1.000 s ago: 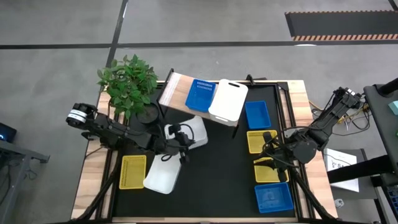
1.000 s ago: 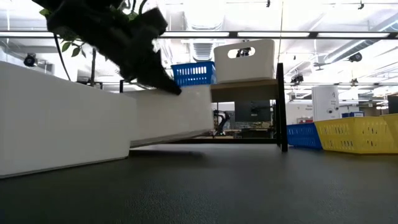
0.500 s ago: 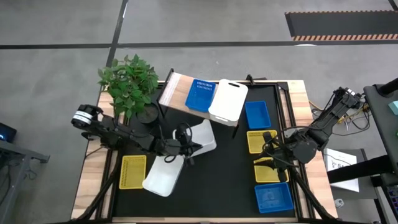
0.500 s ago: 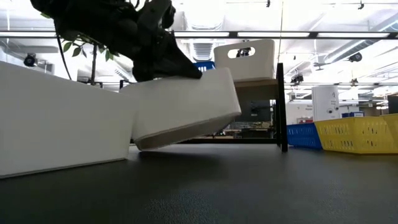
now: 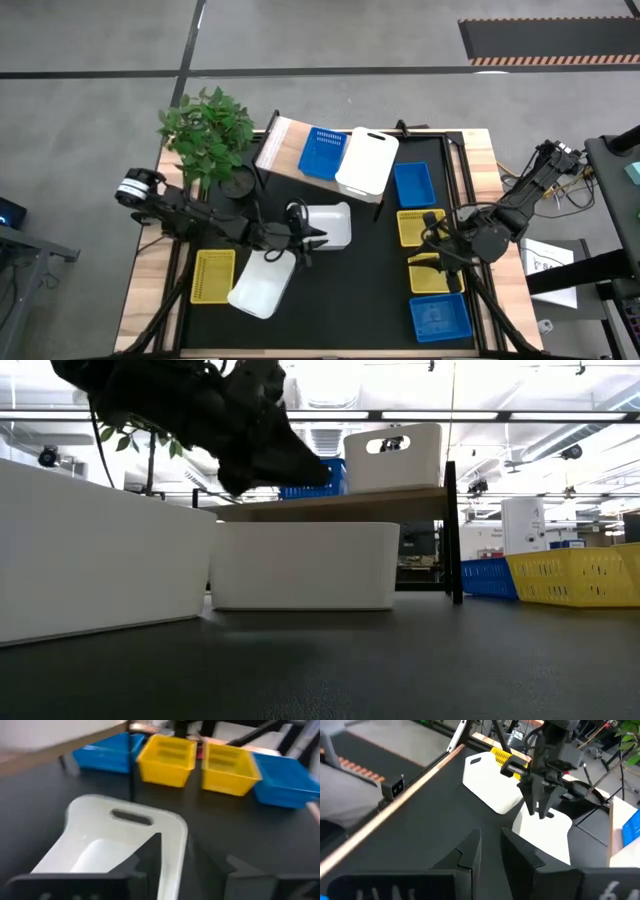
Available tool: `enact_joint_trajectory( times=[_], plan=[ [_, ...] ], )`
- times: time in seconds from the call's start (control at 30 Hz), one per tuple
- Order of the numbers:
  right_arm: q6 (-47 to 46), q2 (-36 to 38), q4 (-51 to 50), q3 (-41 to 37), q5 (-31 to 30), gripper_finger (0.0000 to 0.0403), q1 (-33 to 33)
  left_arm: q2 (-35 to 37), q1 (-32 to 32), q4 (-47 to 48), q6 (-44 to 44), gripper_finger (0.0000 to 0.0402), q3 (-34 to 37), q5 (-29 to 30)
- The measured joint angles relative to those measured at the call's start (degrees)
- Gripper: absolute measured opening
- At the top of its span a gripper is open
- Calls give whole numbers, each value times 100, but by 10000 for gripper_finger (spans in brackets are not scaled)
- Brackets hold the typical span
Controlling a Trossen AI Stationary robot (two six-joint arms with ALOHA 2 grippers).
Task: Stack baskets on shelf by color
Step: Stack the top white bin on top of the other white bin on the shelf
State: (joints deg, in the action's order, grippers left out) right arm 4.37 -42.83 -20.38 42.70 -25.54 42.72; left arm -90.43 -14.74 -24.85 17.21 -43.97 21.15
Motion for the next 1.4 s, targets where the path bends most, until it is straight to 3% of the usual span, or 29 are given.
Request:
enact_joint_trajectory(
  times=[0.23, 0.43, 0.63, 1.03, 1.4],
  plan=[
    [-388, -344, 762, 0, -82, 66, -1, 749, -40, -19, -1159, 104, 0, -625],
    [-566, -1115, 1358, 180, -1005, 66, -37, 1454, -162, -32, -2534, 105, 42, -600],
    [-781, -1886, 1297, 902, -1051, 66, -268, 2080, -164, -3, -3405, 105, 239, -194],
    [-1380, -3714, -99, 2727, -978, 66, -1204, 3127, -168, -16, -3708, 105, 1015, 882],
    [-984, -5336, -222, 4048, -187, 65, -2201, 3737, -197, -24, -3416, 105, 1346, 922]
  ],
)
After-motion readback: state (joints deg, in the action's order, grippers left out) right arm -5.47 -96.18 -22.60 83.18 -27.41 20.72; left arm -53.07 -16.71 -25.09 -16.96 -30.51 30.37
